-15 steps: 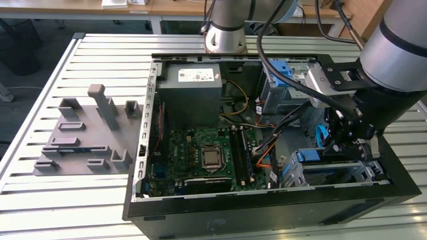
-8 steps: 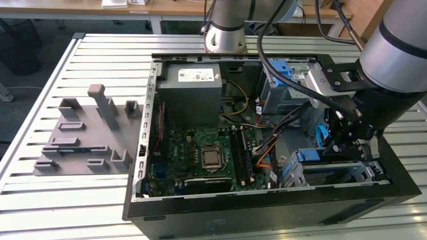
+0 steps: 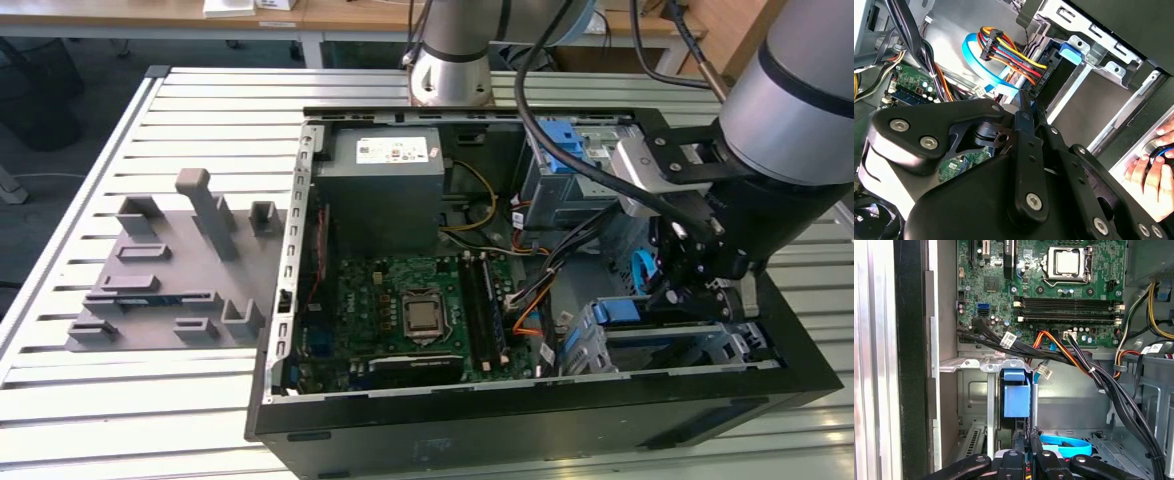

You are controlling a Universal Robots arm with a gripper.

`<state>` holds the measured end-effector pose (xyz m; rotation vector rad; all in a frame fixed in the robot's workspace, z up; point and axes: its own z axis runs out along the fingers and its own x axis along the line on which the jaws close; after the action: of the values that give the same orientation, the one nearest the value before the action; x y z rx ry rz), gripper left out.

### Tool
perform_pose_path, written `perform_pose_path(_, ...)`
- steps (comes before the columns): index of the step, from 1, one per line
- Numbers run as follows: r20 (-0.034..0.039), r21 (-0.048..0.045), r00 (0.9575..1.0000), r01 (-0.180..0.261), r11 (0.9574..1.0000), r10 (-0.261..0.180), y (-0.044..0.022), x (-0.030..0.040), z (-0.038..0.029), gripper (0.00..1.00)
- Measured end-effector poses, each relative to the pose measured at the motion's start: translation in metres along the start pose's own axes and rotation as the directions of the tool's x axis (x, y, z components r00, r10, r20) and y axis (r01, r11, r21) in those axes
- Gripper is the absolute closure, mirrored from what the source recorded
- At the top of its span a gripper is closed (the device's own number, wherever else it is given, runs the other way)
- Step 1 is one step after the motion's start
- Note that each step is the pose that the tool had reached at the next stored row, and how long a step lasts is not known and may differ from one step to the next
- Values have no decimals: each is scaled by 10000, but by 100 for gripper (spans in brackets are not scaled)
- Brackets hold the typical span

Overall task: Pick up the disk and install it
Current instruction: 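Insert the second disk wire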

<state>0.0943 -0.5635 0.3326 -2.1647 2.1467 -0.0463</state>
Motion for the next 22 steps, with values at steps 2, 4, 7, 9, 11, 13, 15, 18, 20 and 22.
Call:
perform_pose_path(2,6,0,10000,0,10000,0,-1,0,1,84)
perform_pose_path(4,17,0,10000,-1,10000,1,-2,0,2,84)
perform_pose_path(7,56,1,10000,-5,10000,5,-2,0,3,84)
perform_pose_path(9,75,0,10000,-6,10000,6,-2,-1,4,84)
perform_pose_path(11,80,0,10000,-7,10000,7,-2,0,7,84)
perform_pose_path(13,83,0,10000,-8,10000,8,-2,0,14,84)
perform_pose_path(15,81,1,10000,-7,10000,7,-2,1,18,84)
perform_pose_path(18,80,0,10000,-7,10000,7,-3,1,27,84)
perform_pose_path(20,82,1,10000,-7,10000,7,-5,1,35,84)
perform_pose_path(22,80,0,10000,-7,10000,7,-7,2,41,84)
